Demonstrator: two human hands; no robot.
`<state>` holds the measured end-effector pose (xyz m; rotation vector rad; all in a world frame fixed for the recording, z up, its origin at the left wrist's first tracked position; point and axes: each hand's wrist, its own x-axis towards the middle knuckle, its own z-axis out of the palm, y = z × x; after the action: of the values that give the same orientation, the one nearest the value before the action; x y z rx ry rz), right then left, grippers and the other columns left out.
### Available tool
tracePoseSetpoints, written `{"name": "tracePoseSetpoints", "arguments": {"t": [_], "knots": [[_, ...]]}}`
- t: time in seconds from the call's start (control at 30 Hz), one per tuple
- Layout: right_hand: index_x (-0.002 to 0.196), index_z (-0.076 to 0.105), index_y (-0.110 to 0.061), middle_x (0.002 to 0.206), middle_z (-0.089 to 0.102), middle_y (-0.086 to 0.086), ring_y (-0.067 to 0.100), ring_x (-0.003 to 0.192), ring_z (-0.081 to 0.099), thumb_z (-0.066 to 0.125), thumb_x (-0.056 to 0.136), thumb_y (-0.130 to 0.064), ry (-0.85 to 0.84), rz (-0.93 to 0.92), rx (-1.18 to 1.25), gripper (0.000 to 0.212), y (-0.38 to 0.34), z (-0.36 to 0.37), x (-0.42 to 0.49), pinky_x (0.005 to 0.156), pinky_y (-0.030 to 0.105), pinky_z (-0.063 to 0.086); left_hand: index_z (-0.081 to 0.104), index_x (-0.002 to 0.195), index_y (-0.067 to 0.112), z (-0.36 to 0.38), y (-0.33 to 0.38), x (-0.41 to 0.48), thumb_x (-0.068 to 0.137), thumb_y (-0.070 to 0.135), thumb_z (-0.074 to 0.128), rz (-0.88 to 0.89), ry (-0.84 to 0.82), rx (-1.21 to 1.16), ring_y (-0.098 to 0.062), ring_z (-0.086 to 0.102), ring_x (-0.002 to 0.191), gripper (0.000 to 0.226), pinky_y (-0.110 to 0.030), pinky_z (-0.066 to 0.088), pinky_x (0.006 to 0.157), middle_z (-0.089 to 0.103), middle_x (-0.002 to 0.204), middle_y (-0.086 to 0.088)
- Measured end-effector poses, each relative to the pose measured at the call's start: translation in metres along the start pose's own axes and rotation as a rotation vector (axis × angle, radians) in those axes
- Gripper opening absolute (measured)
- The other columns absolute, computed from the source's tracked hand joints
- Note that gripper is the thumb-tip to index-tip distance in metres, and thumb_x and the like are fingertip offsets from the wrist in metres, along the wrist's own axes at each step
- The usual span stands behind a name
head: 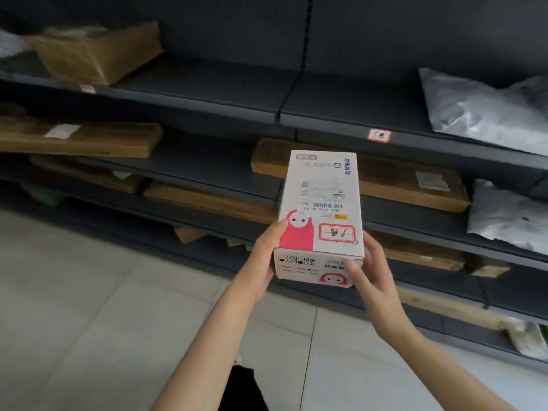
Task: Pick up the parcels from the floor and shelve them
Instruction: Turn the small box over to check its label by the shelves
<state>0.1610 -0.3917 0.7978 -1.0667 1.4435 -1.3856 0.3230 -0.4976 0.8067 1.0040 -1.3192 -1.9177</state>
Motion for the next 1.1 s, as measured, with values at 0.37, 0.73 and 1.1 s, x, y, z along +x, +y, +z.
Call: {"name": "tracePoseSetpoints", "arguments": {"t": [0.37,0.73,1.1], "knots": [[0.125,0.049,-0.045,0.133,0.061,-0.014,0.013,0.125,0.056,0.05,0.088,-0.063,-0.125,0.131,-0.062,0.041,-0.043,0.102,0.076,0.109,0.053,0.041,0.059,0.13,0.032,-0.138,0.062,-0.018,0.084,0.045,0.054,0.127,0.059,0.031,-0.024,0.065,0.115,0.048,-0.043,0.047,0.099,0.071,0.122,-0.001],[0.14,0.038,-0.047,0.157,0.033,-0.014,0.014,0.145,0.03,0.069,0.079,-0.05,-0.488,-0.166,-0.939,0.069,-0.185,0.164,0.181,0.119,0.049,0.024,0.059,0.134,0.019,-0.27,0.189,0.03,0.08,0.029,0.06,-0.119,-0.544,0.461,-0.025,0.07,0.107,0.055,-0.036,0.058,0.085,0.07,0.122,-0.013],[0.141,0.046,-0.025,0.127,0.067,0.007,0.021,0.102,0.073,0.082,0.065,-0.048,-1.048,0.572,-0.42,0.088,-0.138,0.14,0.184,0.076,0.033,0.062,0.056,0.13,0.01,-0.244,0.186,0.054,0.072,0.042,0.08,-0.25,-0.837,0.44,-0.021,0.073,0.1,0.071,-0.03,0.06,0.074,0.073,0.115,-0.007]]}}
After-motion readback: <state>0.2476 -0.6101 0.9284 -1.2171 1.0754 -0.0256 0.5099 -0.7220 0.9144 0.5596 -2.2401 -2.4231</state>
